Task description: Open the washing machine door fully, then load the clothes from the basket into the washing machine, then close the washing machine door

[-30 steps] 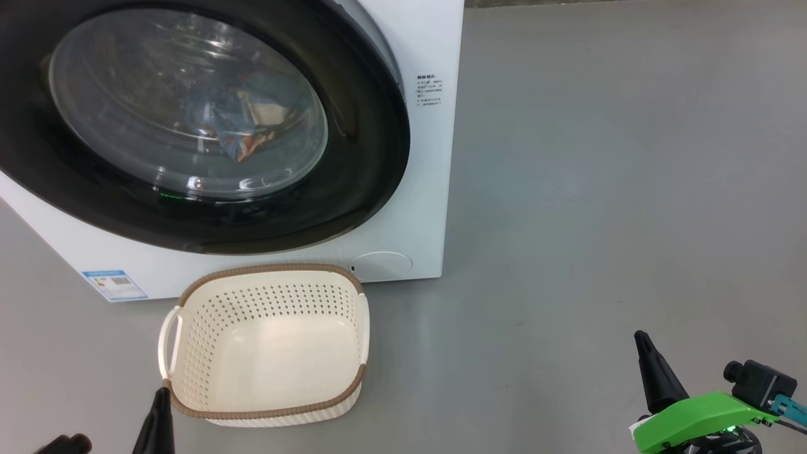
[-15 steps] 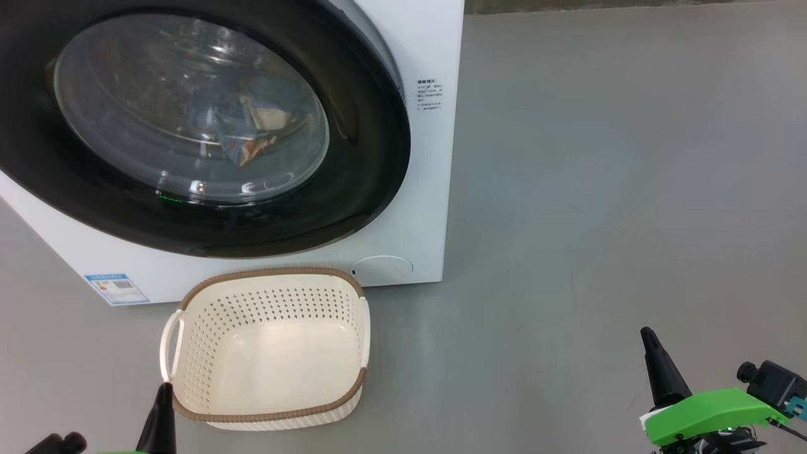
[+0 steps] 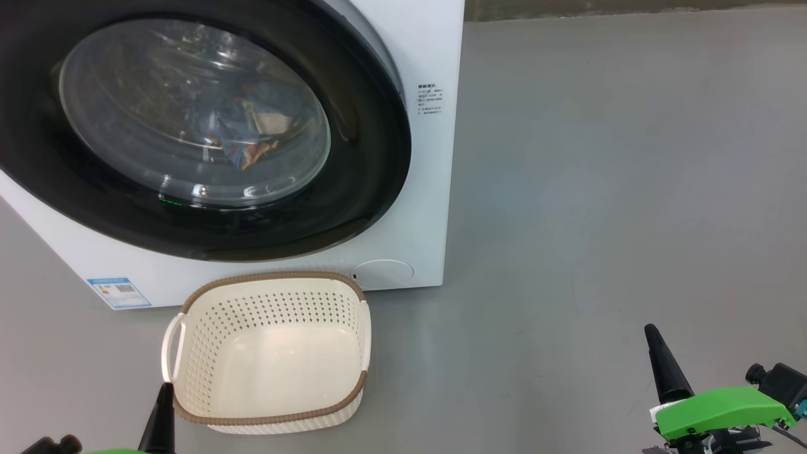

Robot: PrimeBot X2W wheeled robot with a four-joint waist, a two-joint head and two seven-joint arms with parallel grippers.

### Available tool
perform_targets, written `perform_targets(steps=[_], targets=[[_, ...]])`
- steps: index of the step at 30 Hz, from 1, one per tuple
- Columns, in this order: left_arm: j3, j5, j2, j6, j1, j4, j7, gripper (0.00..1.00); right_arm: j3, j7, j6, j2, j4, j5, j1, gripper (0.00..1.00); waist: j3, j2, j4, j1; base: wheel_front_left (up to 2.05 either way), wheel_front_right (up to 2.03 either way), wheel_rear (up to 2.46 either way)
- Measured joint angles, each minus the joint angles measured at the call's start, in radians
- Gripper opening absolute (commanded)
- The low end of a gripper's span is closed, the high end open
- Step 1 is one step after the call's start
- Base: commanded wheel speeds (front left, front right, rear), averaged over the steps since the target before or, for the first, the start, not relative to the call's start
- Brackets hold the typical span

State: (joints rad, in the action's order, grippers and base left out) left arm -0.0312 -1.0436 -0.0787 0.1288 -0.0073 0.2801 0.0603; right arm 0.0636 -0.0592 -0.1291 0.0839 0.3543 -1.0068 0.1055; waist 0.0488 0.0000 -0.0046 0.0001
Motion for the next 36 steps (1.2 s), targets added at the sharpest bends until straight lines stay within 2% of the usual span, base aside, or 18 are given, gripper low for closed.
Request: perform_targets(steps=[36], targets=[[-0.025,-0.338,0.026,-0.001,-0.037,-0.005,-0.1,0.0,0.043,0.102,0.0,-0.021,-0.047,-0.358,-0.003,0.0,-0.028,0.0,0.003,-0.0001,0.0,0.0,0.0]])
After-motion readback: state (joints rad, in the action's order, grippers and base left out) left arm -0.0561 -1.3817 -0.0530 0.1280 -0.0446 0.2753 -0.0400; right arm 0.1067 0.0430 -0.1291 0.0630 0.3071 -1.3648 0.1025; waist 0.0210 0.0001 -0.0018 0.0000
